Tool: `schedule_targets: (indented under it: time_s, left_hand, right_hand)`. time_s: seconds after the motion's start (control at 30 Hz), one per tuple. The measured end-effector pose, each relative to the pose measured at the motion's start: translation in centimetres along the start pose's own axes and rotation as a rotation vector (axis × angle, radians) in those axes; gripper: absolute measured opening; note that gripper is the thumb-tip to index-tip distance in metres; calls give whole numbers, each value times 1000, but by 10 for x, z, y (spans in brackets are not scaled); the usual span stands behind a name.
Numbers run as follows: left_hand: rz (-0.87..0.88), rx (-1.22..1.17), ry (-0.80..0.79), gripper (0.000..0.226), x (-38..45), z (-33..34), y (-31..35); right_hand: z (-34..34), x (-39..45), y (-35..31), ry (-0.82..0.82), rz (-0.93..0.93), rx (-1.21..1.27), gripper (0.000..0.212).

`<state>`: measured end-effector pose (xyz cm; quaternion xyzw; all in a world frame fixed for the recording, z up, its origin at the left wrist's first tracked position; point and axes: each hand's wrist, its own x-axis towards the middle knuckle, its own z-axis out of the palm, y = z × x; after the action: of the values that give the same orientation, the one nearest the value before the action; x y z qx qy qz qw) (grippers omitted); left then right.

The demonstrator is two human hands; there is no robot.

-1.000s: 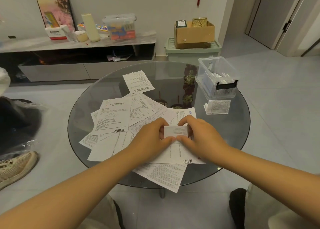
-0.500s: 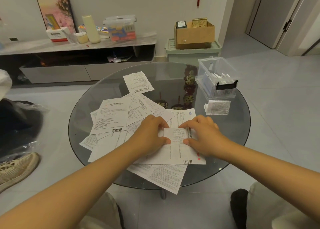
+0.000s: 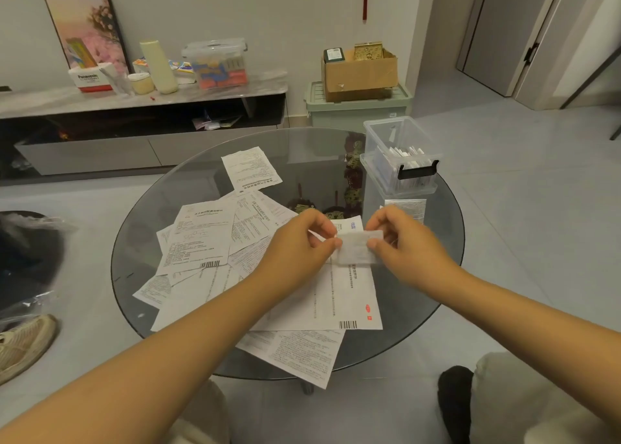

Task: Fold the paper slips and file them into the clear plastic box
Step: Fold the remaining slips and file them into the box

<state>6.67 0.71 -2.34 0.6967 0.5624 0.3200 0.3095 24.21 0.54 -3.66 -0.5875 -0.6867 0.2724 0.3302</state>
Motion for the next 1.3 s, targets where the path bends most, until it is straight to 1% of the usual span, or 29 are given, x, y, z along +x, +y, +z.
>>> schedule_targets:
  time_s: [0.17, 0.23, 0.3, 0.5, 0.6, 0.67, 0.8, 0.93, 1.0, 1.07, 1.1, 1.17, 1.23, 1.3]
  left_hand:
    - [33, -25, -26, 7, 7, 13, 12]
    - [41, -26, -48, 8, 9, 19, 17]
    - [41, -28, -63, 9, 8, 22, 20]
    - [45, 18, -74, 11, 12, 28, 22]
    - [37, 40, -85, 10, 12, 28, 19]
    - [25, 60, -95, 10, 13, 27, 16]
    - [23, 106, -121, 9, 13, 23, 11]
    - [20, 186, -209, 12, 9, 17, 6]
    - [58, 226, -244, 11, 6, 15, 3]
    - [107, 296, -273, 10, 2, 13, 1]
    - [129, 343, -300, 13, 0, 12, 0]
    - [167, 445, -369, 27, -5, 11, -2]
    - [201, 528, -445, 47, -10, 12, -2]
    - [218, 606, -499, 66, -18, 11, -1]
  right_hand:
    - [-30, 22, 13, 194, -19, -75, 16]
    - [-38, 31, 22, 237, -2, -63, 16]
    - [-38, 39, 32, 247, 18, -65, 17]
    - [-26, 52, 62, 203, 83, -210, 18]
    - [-23, 56, 68, 186, 53, -306, 15]
    - [-21, 55, 69, 188, 36, -345, 19]
    - [-18, 52, 75, 192, -42, -636, 28]
    - [-25, 48, 72, 114, -74, -782, 33]
    - [-25, 46, 69, 64, -102, -875, 37]
    - [-24, 45, 65, 42, -124, -914, 38]
    - [-24, 44, 63, 47, -126, -904, 38]
    - [-24, 40, 57, 76, -117, -842, 36]
    - [-25, 34, 53, 105, -122, -794, 35]
    - [-23, 26, 45, 121, -168, -784, 34]
